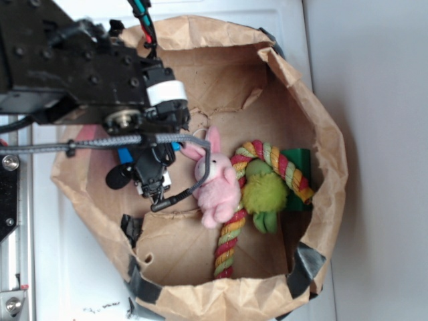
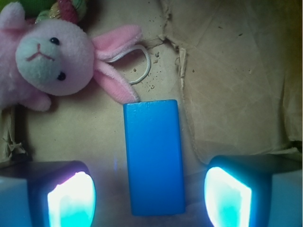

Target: Grab the blue block.

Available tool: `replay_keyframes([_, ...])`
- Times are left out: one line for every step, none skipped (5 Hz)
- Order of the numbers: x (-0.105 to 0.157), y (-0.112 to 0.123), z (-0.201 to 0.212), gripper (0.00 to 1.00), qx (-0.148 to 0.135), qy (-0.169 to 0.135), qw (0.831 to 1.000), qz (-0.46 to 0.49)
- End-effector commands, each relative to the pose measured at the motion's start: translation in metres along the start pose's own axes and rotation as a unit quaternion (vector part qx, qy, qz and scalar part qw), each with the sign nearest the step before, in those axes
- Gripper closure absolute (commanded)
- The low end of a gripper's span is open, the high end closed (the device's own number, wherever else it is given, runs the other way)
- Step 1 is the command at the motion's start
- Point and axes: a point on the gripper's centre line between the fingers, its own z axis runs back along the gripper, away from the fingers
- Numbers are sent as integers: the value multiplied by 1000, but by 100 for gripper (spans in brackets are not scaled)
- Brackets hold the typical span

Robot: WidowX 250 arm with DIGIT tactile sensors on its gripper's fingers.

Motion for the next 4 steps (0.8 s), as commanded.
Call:
replay_keyframes([6,-1,10,0,-5,-18,1000,-8])
replay_keyframes([20,11,-1,0,13,-20,999,34])
replay_keyframes([28,17,-12,0,14,-29,999,37])
replay_keyframes([28,16,-17,0,0,-36,999,28])
